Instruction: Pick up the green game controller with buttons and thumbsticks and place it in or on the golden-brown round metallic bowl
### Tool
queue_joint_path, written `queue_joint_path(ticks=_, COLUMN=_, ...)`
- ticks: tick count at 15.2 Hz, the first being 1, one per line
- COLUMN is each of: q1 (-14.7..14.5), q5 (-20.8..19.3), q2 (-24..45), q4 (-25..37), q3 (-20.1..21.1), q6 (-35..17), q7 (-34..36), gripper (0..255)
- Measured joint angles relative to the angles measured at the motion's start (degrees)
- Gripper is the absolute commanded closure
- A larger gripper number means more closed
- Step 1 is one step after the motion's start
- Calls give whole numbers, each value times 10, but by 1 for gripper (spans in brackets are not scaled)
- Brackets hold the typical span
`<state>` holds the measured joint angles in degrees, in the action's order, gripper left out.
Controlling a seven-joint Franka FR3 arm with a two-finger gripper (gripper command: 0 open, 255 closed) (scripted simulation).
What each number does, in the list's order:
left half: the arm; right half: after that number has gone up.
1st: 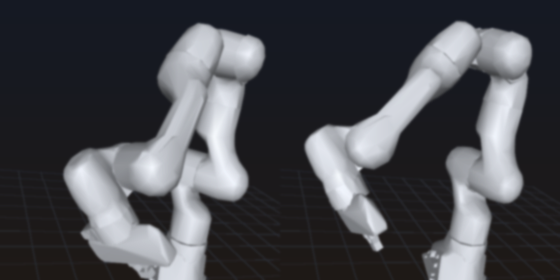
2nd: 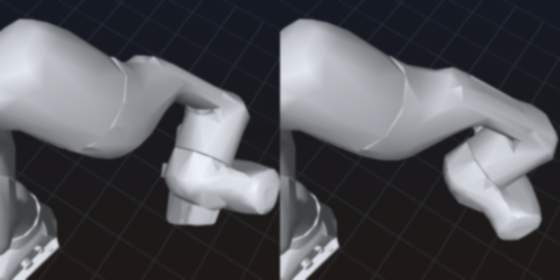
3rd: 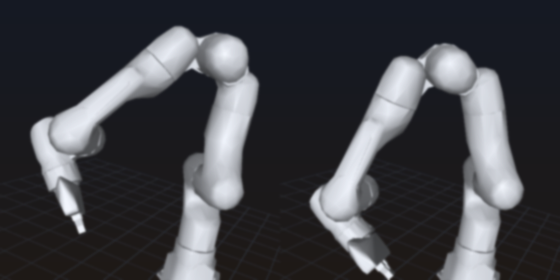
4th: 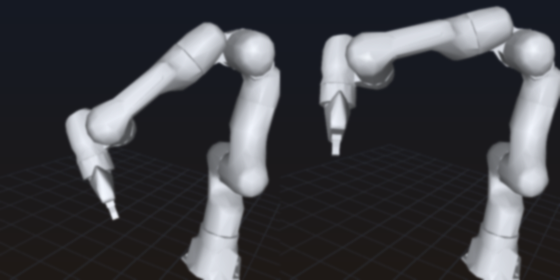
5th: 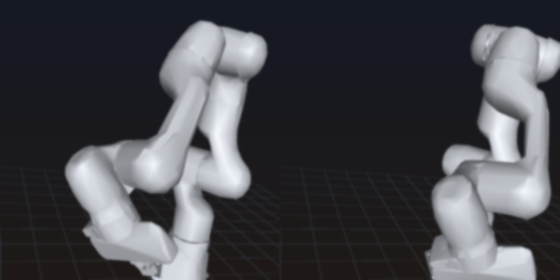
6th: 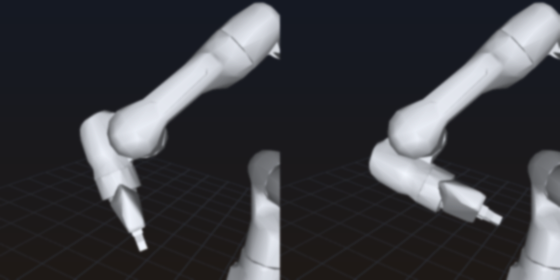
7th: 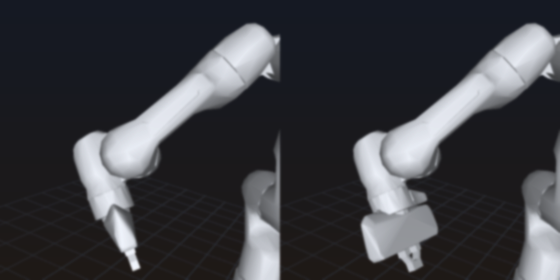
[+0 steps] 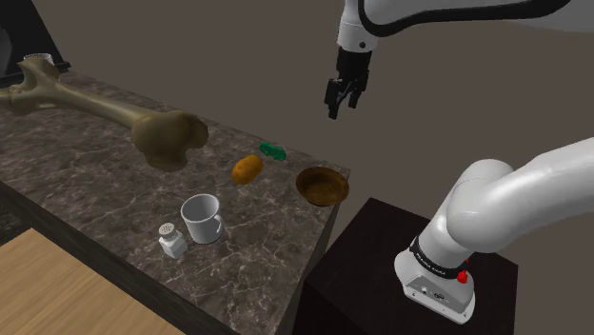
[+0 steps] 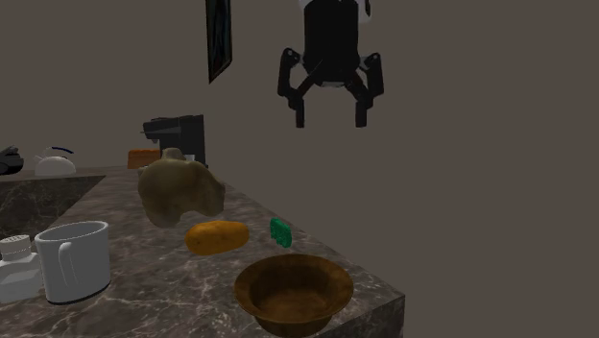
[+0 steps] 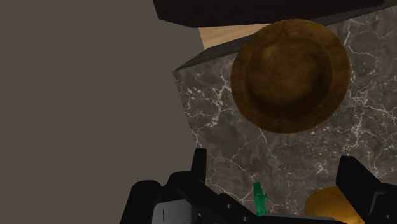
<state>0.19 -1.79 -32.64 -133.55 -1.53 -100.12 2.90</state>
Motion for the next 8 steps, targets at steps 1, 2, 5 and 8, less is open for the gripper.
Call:
queue_joint_path(ticks=1, q1=-1, q5=2, q2=15, q4=-4, q3=1, q6=-19, q7=3, gripper=0)
queue_joint_path(ticks=2, q1=-1, q5=3, q2=38, q4=1, q3=0, q6=-37, q7=2, gripper=0)
queue_joint_path(ticks=5, q1=-3, q5=7, q2=96, q4=16, q3=-1, q6=-79, q7=3, gripper=0)
queue_joint_path(ticks=8, q1=-6, q5=12, q2=157, q4=29, q3=1, q6=-125, q7=7, gripper=0)
